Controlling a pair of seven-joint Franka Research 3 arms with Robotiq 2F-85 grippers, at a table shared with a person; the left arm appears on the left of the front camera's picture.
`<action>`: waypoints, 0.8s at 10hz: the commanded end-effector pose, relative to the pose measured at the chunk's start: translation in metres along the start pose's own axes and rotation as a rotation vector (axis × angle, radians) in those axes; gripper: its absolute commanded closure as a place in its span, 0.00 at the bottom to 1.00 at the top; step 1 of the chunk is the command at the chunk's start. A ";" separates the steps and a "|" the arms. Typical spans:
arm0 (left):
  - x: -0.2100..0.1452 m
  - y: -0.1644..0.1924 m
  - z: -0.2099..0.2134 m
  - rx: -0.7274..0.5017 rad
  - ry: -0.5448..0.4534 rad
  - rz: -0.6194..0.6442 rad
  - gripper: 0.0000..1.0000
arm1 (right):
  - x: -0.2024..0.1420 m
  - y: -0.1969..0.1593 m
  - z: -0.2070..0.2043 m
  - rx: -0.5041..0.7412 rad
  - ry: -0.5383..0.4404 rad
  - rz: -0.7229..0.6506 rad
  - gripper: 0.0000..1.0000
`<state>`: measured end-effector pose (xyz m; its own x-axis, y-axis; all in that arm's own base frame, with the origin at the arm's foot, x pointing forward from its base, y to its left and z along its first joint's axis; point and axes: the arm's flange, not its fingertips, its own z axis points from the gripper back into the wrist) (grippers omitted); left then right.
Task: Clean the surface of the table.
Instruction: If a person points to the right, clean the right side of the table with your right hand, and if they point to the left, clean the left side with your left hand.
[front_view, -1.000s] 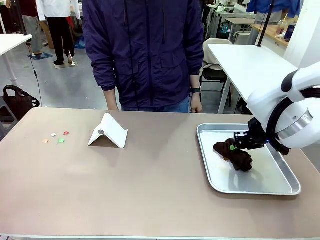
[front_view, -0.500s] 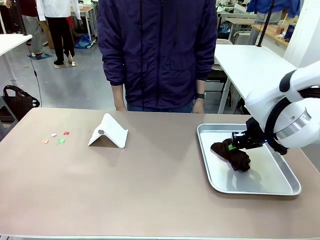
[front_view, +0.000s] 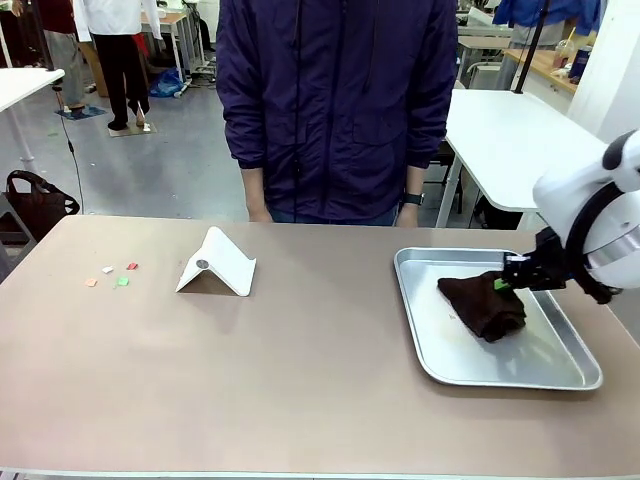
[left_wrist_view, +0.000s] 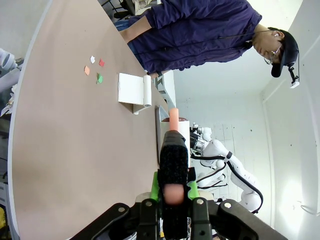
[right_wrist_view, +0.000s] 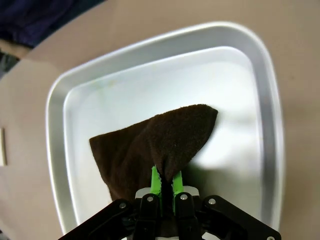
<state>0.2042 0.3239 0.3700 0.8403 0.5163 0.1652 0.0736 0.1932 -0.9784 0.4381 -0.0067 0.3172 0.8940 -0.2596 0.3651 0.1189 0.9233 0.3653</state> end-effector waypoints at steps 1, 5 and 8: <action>-0.003 -0.005 0.001 0.003 0.010 -0.008 1.00 | 0.002 -0.013 0.009 0.022 -0.026 -0.050 0.91; -0.003 -0.005 0.001 0.003 0.010 -0.008 1.00 | 0.012 -0.036 0.049 0.252 -0.020 -0.159 0.91; -0.003 -0.005 0.001 0.003 0.010 -0.008 1.00 | 0.012 -0.065 0.105 0.559 0.035 -0.368 0.91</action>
<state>0.2040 0.3239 0.3704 0.8400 0.5164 0.1665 0.0747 0.1939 -0.9782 0.4053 -0.0805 0.3800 0.8625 -0.4724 0.1815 0.1598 0.5946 0.7880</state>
